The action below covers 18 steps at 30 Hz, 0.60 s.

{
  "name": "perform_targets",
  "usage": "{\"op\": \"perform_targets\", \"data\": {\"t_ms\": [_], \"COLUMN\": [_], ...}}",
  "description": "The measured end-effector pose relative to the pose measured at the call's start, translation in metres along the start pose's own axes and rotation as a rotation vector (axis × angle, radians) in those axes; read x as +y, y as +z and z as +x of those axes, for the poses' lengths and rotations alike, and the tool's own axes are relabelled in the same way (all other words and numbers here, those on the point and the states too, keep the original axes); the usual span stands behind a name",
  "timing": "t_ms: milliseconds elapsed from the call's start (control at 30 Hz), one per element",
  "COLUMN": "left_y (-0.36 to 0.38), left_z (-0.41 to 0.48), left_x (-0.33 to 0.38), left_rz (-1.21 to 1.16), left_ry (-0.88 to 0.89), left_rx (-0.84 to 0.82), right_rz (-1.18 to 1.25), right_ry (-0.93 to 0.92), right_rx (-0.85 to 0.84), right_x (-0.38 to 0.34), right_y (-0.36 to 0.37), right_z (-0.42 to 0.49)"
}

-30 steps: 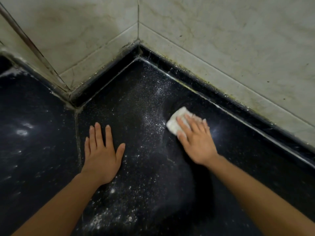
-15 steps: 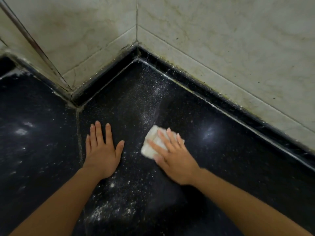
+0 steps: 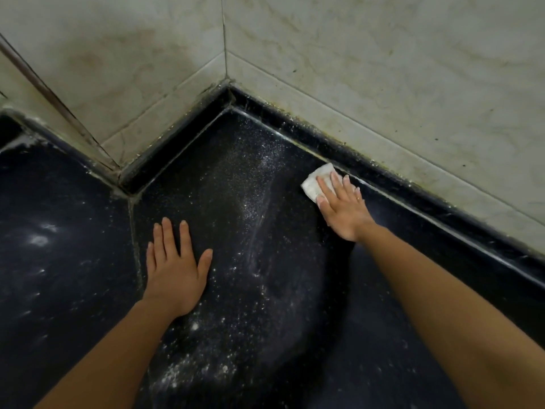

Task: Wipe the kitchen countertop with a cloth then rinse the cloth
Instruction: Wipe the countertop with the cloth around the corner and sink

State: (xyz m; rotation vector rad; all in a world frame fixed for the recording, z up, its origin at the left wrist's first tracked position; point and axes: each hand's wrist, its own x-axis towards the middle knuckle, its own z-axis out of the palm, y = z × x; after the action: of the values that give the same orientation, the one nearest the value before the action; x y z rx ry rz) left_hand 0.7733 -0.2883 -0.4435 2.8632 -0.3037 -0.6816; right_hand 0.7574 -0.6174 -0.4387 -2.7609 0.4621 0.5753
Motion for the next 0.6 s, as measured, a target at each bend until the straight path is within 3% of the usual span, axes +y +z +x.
{"op": "perform_targets", "data": {"t_ms": [100,200,367,433,500,600], "left_y": [-0.001,-0.001,-0.002,-0.003,-0.003,-0.002], "left_z": [-0.001,-0.001,-0.001,-0.001,0.000,0.000], "left_x": [0.001,0.001,0.002,0.001,-0.001,-0.003], "left_rz": [0.006,0.008,-0.001,-0.007,-0.014,-0.014], "left_ry": [0.002,0.006,0.015,0.024,0.037,0.046], "left_rx": [0.001,0.002,-0.011,-0.033,-0.038,-0.038], "right_rz": [-0.008,-0.106,-0.167,-0.245,-0.160,-0.105], "right_ry": [-0.027,-0.214,-0.476,-0.475,-0.475,-0.265], "right_rx": [0.027,0.120,-0.014,-0.037,-0.037,0.017], "right_x": [-0.007,-0.025,-0.053,-0.049,-0.047,-0.048], "right_y": [0.024,0.058,0.107,0.104,0.094,0.073], "right_z": [-0.029,-0.093,-0.203,-0.204,-0.186,-0.136]}}
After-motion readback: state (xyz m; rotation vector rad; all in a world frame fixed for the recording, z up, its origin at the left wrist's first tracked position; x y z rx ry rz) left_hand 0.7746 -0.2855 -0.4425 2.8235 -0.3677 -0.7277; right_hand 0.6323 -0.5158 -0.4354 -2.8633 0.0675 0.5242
